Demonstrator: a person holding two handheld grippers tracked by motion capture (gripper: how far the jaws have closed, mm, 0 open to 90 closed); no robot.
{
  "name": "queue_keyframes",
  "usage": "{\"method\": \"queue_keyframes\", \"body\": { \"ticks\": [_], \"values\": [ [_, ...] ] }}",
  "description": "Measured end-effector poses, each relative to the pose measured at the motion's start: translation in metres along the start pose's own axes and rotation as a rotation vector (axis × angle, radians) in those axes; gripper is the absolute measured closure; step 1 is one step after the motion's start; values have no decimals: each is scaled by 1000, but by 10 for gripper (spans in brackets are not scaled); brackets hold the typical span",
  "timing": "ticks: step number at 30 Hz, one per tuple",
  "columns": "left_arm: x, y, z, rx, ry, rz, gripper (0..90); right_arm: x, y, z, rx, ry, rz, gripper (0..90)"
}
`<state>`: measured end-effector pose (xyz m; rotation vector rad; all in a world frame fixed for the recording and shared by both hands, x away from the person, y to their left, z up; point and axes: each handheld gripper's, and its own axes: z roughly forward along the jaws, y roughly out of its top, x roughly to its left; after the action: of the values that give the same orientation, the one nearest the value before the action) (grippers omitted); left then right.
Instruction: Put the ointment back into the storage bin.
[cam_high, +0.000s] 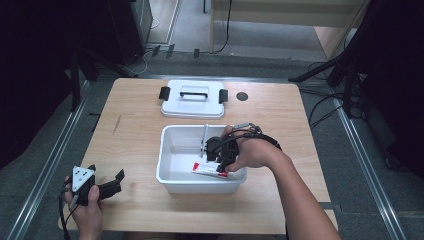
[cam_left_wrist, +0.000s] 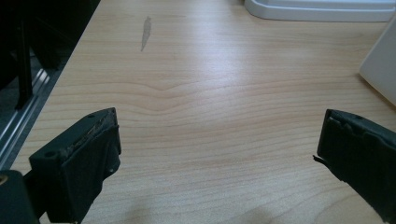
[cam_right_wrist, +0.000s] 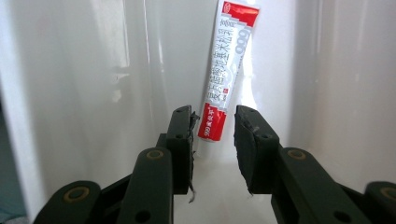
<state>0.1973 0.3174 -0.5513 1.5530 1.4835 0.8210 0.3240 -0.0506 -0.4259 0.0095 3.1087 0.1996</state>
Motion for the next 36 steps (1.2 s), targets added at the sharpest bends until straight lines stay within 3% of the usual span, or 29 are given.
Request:
{"method": "queue_keyframes", "body": {
  "ticks": [10,17,30,36],
  "values": [
    [0,0,0,-2,0,1,3,2,-18,-35,-106,-29,17,655],
    [0,0,0,0,1,1,3,3,-39,-54,-146,-51,65,639],
    [-1,0,0,-1,2,4,3,8,-79,-68,-207,-86,156,587],
    [0,0,0,0,1,4,3,10,-102,-65,-232,-99,233,557]
  ]
}}
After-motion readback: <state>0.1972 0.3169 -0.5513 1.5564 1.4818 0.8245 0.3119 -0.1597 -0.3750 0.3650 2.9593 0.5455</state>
